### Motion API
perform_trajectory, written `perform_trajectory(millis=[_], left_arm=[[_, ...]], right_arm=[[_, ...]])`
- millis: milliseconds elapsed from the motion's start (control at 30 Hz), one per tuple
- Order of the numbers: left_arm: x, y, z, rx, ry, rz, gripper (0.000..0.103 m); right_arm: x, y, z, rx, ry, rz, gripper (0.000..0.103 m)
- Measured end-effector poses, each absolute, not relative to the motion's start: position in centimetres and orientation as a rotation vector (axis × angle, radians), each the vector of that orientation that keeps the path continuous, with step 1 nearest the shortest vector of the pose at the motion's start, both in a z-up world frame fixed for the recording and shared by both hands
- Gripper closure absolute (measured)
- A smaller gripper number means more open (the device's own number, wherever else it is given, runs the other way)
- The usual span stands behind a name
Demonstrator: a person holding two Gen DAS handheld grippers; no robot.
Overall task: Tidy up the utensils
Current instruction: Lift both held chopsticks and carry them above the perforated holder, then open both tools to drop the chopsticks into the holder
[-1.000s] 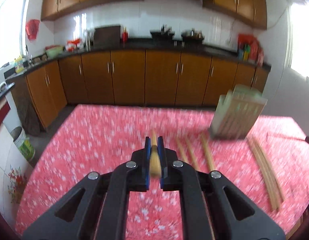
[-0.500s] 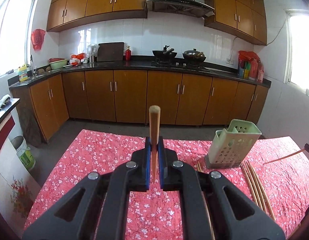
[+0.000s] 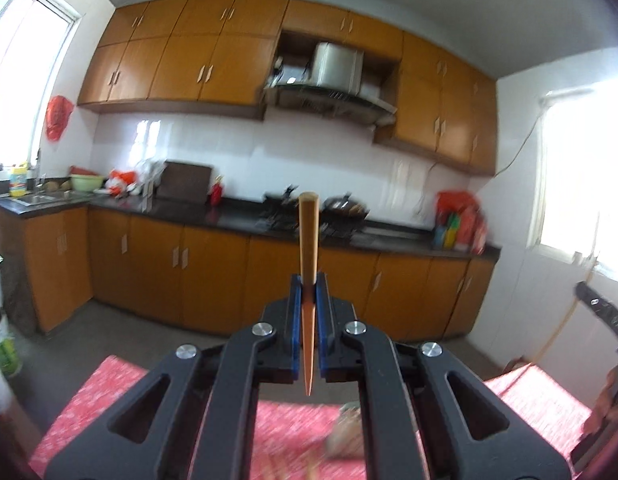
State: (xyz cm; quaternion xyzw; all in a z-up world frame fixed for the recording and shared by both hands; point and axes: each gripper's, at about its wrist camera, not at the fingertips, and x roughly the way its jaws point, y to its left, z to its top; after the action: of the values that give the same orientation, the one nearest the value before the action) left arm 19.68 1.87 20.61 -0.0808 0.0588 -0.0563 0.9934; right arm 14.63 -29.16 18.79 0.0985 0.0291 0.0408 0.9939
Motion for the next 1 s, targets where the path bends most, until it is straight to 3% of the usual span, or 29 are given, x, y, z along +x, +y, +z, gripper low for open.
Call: perform_trajectory(millis=[233, 567, 767, 833, 933, 1000], left_arm=[[23.1, -3.3, 19.9, -0.145, 0.111, -0.197, 0.095], [27.2, -5.3, 13.1, -0.153, 0.259, -0.233, 0.095], [28.2, -5.4, 10.9, -0.152, 0.320, -0.219, 0.095], [28.1, -5.2, 10.6, -0.151, 0.322, -0.214, 0.092], [27.5, -4.8, 10.8, -0.149, 0.317, -0.199, 0.081], [26.9, -4.4, 11.0, -0.153, 0.310, -0.193, 0.077]], right_arm=[[19.0, -26.7, 17.0, 0.203, 0.018, 0.119, 0.095], [22.9, -25.3, 10.4, 0.190, 0.203, 0.128, 0.095], [22.9, -25.1, 9.2, 0.186, 0.260, 0.130, 0.095], [22.7, -25.1, 9.2, 0.176, 0.270, 0.128, 0.088], [22.2, -25.2, 9.6, 0.174, 0.267, 0.120, 0.066], [21.5, -25.6, 10.0, 0.173, 0.255, 0.115, 0.063]])
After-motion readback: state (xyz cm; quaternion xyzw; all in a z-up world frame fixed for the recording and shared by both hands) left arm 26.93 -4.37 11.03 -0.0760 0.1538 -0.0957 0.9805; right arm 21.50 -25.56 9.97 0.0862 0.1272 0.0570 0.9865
